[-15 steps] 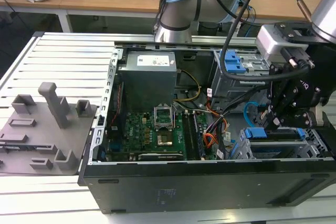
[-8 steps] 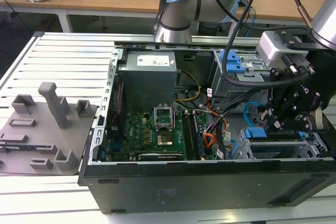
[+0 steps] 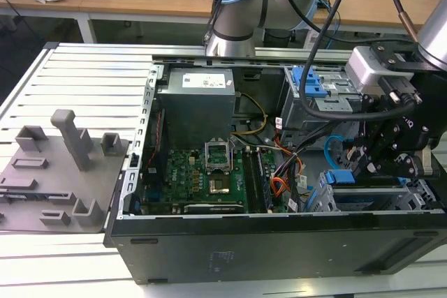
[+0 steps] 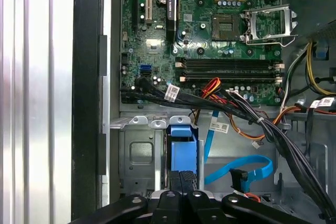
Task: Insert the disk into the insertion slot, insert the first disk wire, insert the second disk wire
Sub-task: 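Insert the disk into the insertion slot, then insert the first disk wire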
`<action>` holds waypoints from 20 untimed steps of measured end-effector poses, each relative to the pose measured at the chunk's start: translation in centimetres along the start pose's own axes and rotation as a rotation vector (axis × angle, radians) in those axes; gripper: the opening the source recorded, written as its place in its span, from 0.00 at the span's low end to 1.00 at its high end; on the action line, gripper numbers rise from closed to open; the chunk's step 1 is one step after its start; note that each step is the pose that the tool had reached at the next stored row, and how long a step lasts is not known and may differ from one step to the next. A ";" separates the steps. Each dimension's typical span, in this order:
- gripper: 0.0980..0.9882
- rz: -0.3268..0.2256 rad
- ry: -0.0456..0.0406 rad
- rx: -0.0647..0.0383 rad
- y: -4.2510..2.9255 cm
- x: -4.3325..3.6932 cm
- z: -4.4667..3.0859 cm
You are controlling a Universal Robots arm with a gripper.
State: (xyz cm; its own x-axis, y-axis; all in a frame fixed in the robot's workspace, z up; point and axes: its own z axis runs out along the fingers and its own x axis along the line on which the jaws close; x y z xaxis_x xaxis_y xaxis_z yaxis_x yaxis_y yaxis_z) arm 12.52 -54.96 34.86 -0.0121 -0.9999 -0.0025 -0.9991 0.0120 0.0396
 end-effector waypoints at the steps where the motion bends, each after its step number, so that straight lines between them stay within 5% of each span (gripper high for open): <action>1: 0.01 0.000 0.0000 0.000 0.00 0.00 0.00; 11: 0.01 0.000 0.0000 0.000 -0.06 0.00 0.00; 16: 0.01 0.000 0.0000 -0.001 -2.17 -0.02 -0.09; 20: 0.01 0.000 0.0028 -0.001 -2.44 -0.04 -0.32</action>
State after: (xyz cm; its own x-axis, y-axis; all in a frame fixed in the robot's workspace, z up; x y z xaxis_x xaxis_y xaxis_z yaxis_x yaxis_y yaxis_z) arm 14.97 -54.95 35.08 -0.0122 -0.9999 0.0003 -0.9991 0.0122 0.0401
